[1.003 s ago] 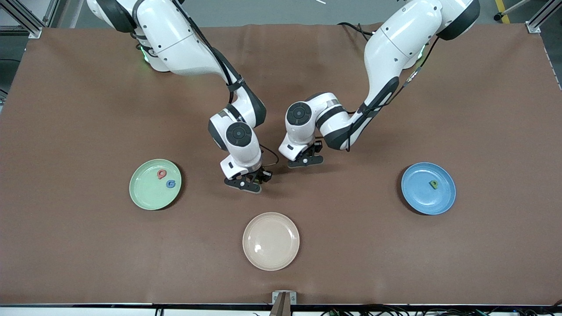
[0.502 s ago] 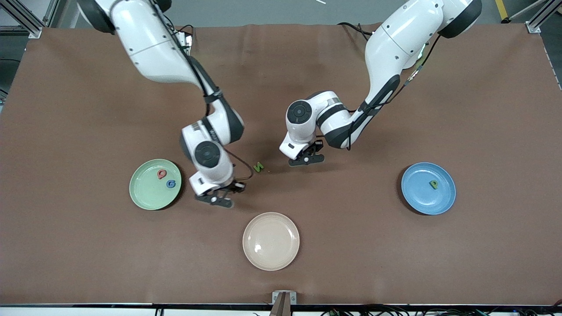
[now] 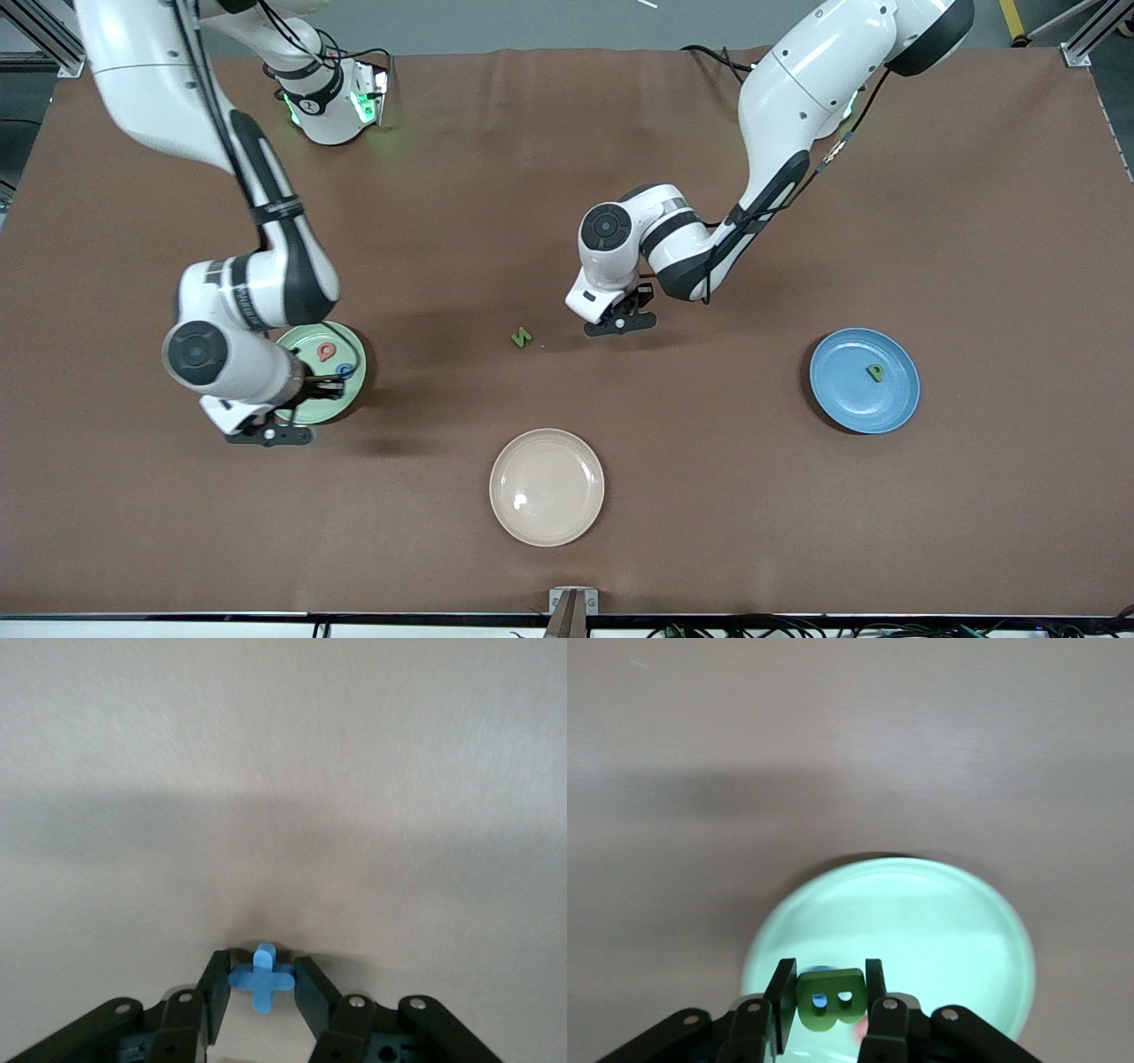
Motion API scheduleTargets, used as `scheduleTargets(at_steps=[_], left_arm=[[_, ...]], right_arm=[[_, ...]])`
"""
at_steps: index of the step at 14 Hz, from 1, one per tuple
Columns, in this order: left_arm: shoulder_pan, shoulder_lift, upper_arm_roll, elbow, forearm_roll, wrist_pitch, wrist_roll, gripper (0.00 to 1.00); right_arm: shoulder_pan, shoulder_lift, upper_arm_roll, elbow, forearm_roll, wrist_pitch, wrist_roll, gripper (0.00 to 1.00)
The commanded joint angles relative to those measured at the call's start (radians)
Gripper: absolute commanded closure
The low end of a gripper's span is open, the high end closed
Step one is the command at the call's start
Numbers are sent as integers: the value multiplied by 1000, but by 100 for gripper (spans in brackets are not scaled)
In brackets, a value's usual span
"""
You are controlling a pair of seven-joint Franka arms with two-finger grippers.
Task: Sort upper and lower case letters into plates
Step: 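Place the green B on the green plate while the left drops the plus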
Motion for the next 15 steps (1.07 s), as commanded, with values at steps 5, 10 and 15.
scheduleTargets(at_steps=[5,10,15], left_arm=[[333,-182,-238,-44,-11,-197,165,94],[682,-187,-442,-73,9,-328,519,94],[888,-172,-442,-206,195,-186,739,94]], right_arm=[[-99,-39,22,-158,58,61,-130,100],[-102,-59,22,-270,66,183,-131,100],[-104,-56,21,-289,66,222,-139,98]])
